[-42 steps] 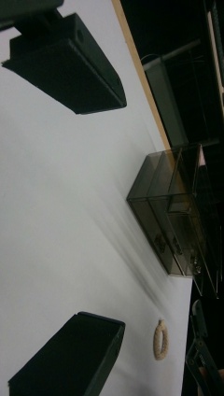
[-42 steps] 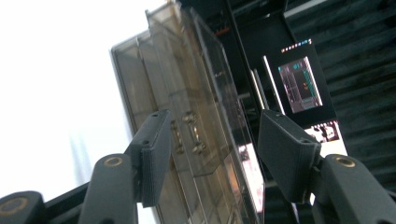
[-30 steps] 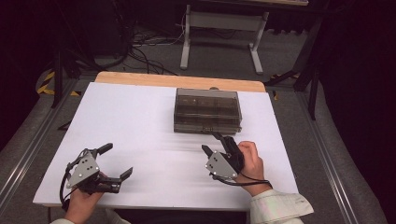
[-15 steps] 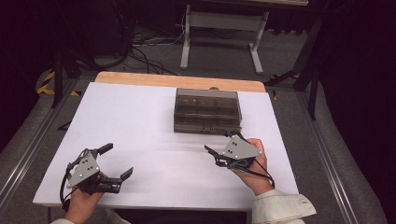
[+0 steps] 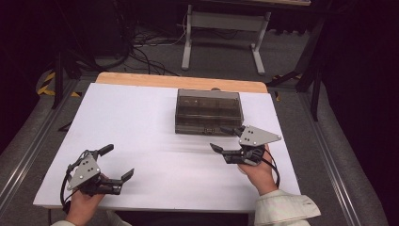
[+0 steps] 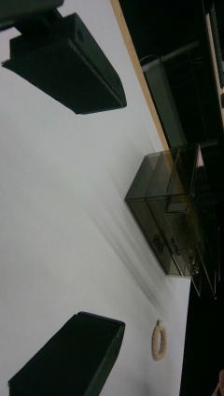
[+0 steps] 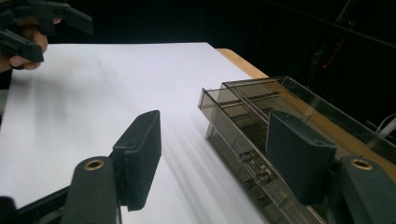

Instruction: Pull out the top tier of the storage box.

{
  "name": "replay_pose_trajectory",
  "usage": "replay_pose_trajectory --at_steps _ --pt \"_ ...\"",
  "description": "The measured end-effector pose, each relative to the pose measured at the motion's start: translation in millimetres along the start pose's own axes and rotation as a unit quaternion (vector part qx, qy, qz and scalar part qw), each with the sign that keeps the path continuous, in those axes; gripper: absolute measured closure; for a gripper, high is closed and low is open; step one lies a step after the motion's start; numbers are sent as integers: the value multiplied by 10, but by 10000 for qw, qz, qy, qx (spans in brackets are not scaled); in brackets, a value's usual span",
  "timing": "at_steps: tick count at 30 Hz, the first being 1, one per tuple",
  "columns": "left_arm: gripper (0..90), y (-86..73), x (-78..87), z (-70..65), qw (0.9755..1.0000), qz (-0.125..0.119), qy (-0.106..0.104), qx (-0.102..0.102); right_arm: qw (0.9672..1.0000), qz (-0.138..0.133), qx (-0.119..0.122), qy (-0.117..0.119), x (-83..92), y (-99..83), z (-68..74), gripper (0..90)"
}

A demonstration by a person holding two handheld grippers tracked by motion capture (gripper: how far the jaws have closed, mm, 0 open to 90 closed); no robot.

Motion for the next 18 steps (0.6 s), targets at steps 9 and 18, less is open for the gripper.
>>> replay_pose_trajectory --at_steps 9,18 --pt "1 0 1 -2 10000 0 -4 -2 9991 320 8 290 -37 50 -50 353" --pt "1 -4 -3 -1 10000 12 -29 1 9962 598 265 575 -41 167 -192 364"
Point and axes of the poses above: each handheld gripper's, and its own axes: x roughly backward along the jaws, y roughly out of its top, z roughly to its left, the point moved 3 cm from there along -x, roughly forward along the jaws, and after that the axes turned 5 degrees about -z, right-handed, at the moved point
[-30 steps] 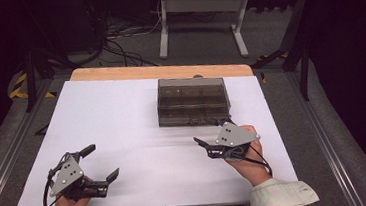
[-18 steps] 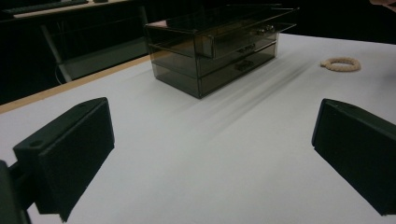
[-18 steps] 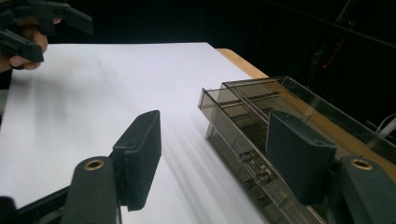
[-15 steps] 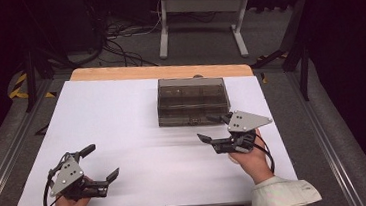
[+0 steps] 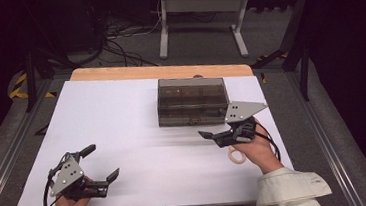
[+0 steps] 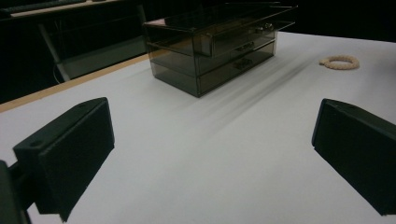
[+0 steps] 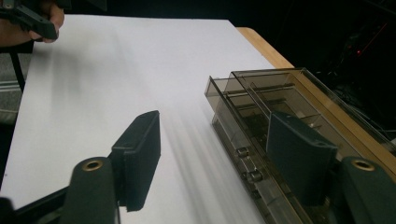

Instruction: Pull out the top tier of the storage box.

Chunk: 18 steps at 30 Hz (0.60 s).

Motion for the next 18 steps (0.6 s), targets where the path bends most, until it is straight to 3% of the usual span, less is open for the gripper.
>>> replay_pose_trajectory --at_steps 4,9,18 --pt "2 -1 -3 0 10000 7 7 -16 9998 183 -11 40 11 31 -90 371" --pt "1 -1 -2 3 10000 17 14 -41 9985 472 -100 270 -19 57 -206 367" --pt "1 -14 -13 5 10000 69 -19 20 9953 919 167 256 -94 101 -348 369"
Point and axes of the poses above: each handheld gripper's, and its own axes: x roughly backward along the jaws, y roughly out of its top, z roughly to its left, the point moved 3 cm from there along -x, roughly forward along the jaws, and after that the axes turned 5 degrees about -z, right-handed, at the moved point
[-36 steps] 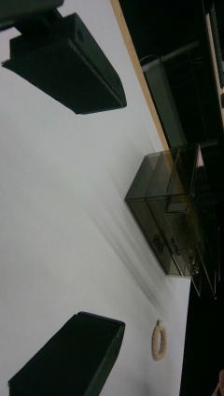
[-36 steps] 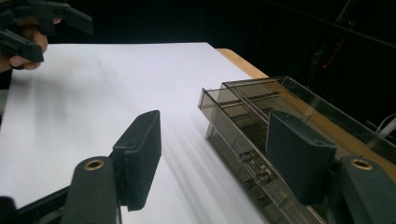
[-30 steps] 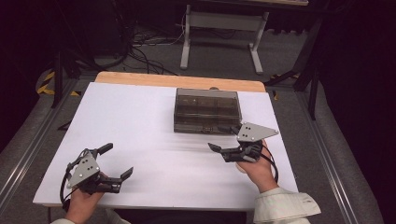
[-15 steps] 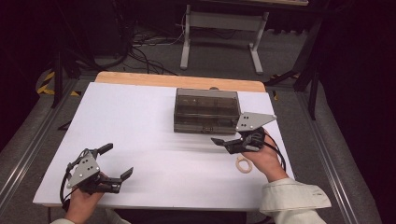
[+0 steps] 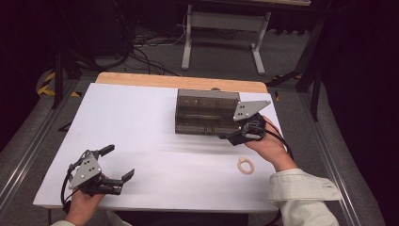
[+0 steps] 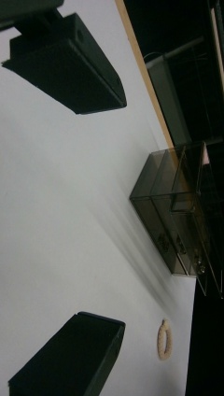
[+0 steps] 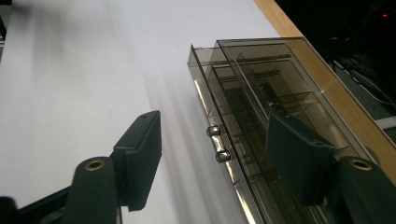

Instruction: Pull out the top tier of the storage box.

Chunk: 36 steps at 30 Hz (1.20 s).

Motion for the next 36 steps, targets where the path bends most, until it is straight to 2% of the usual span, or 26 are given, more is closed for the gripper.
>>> replay_pose_trajectory --at_steps 5,16,24,25,34,36 --pt "2 5 4 0 10000 -24 -4 -10 9997 202 89 37 -66 2 -41 388" --pt "1 5 3 -5 10000 -6 -9 -27 9979 582 258 -96 -163 1 -129 400" --pt "1 3 5 -4 10000 -3 -11 -30 9952 841 471 -155 -275 -23 -146 463" --pt "1 4 6 -5 10000 -9 -5 -37 9944 909 535 -97 -298 -38 -151 476" --pt "1 4 5 -4 10000 -6 -10 -36 9920 1123 575 -76 -437 -92 -141 507" --pt "2 3 3 -6 10000 -7 -2 -34 9906 1190 665 -83 -467 -111 -155 516"
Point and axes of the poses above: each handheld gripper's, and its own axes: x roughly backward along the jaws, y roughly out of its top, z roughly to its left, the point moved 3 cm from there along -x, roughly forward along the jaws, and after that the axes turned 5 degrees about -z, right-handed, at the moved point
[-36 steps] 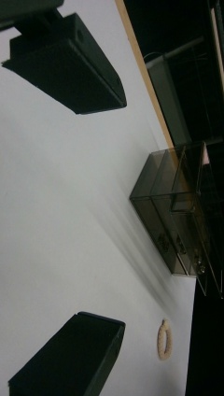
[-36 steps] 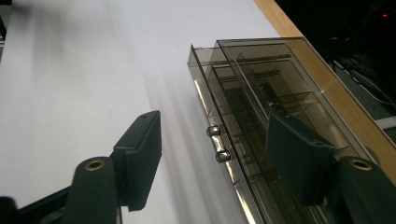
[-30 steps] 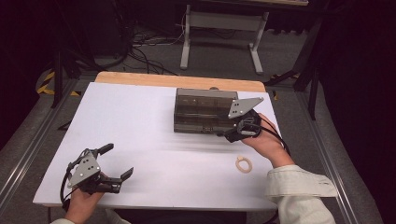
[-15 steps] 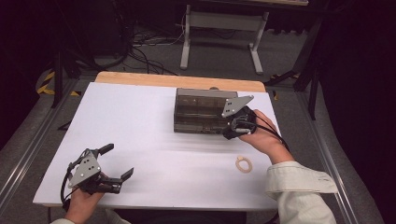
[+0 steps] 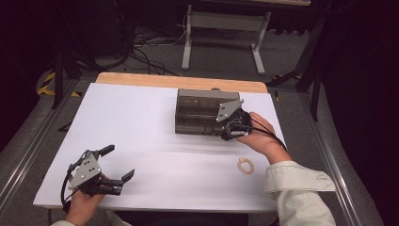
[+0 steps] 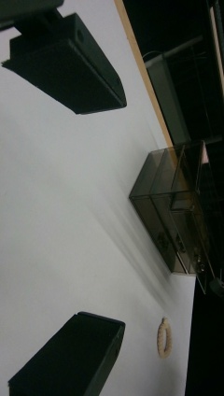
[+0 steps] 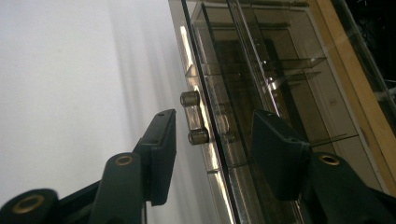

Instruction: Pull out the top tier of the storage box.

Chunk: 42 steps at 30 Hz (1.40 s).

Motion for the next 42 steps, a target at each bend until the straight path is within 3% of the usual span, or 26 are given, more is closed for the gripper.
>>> replay_pose_trajectory --at_steps 6,17,22,25,31,42 --pt "2 1 1 2 10000 3 -6 1 9999 168 1 26 -81 -18 15 533" --pt "1 7 12 9 10000 -37 8 19 9984 484 241 144 -245 -26 53 598" --pt "1 7 11 6 10000 -39 -10 34 9981 546 294 14 -281 -22 69 639" --pt "2 8 12 4 10000 -39 -8 29 9972 616 417 -101 -282 -27 66 686" --pt "2 7 11 9 10000 -37 -5 19 9972 605 394 -216 -280 -17 77 693" --pt "2 9 19 9 10000 -53 0 22 9966 685 452 -41 -235 -22 109 694"
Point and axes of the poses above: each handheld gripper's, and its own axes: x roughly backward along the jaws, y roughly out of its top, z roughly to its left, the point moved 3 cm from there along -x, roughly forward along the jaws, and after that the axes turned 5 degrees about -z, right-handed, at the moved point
